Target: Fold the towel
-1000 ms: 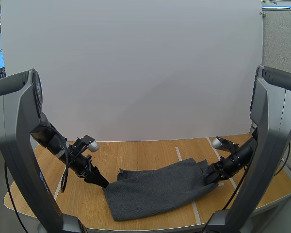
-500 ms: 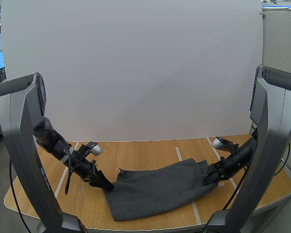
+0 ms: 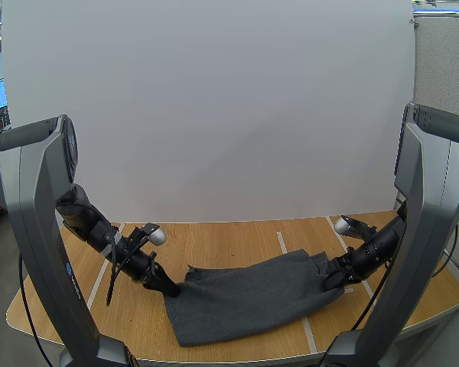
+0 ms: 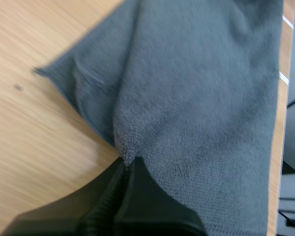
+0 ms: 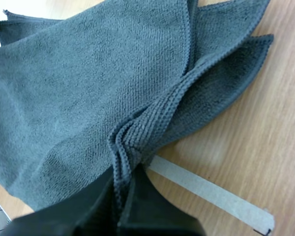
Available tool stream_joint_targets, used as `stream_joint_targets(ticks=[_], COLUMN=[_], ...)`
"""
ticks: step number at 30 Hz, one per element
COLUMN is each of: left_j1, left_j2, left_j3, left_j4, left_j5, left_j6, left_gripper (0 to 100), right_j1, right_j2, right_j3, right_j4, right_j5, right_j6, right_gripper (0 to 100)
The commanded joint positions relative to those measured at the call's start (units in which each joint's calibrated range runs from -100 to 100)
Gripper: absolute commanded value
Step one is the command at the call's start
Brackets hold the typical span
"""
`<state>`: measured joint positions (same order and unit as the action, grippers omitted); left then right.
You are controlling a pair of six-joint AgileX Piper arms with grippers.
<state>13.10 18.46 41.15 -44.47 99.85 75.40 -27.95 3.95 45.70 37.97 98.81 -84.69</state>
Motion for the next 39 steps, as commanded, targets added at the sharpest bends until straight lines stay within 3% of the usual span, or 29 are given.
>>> stream_joint_targets(ticks=[1,6,13,16,27,32,39], left_j1=[-0.50,-3.30,-9.71,-11.44,-11.75,-11.75,-11.75], left_j2=[0.0,0.0,0.0,0.0,0.0,0.0,0.0], left_j3=[-2.3,-5.2,-6.2,-7.1,-8.1,-8.1,-8.1], left_j4=[-3.1,-3.5,-5.4,-4.8,0.0,1.0,2.1], left_j5=[0.1,0.1,0.1,0.1,0.0,-9.6,-13.8], left_j6=[0.2,-2.5,-3.7,-4.6,-7.7,-9.4,-9.9], left_gripper=[0,0,0,0,0,0,0], right_j1=[-0.2,-0.2,-0.2,-0.2,-0.2,-0.2,-0.2], right_j2=[-0.8,-0.8,-0.8,-0.8,-0.8,-0.8,-0.8], right_j3=[0.4,0.4,0.4,0.4,0.4,0.4,0.4], right_j4=[0.3,0.3,0.3,0.2,-0.1,-0.1,0.3], right_j5=[1.2,1.2,1.2,1.2,1.2,1.2,1.2], right_j6=[-0.3,-0.3,-0.3,-0.3,-0.3,-0.3,-0.3], right_gripper=[0,0,0,0,0,0,0])
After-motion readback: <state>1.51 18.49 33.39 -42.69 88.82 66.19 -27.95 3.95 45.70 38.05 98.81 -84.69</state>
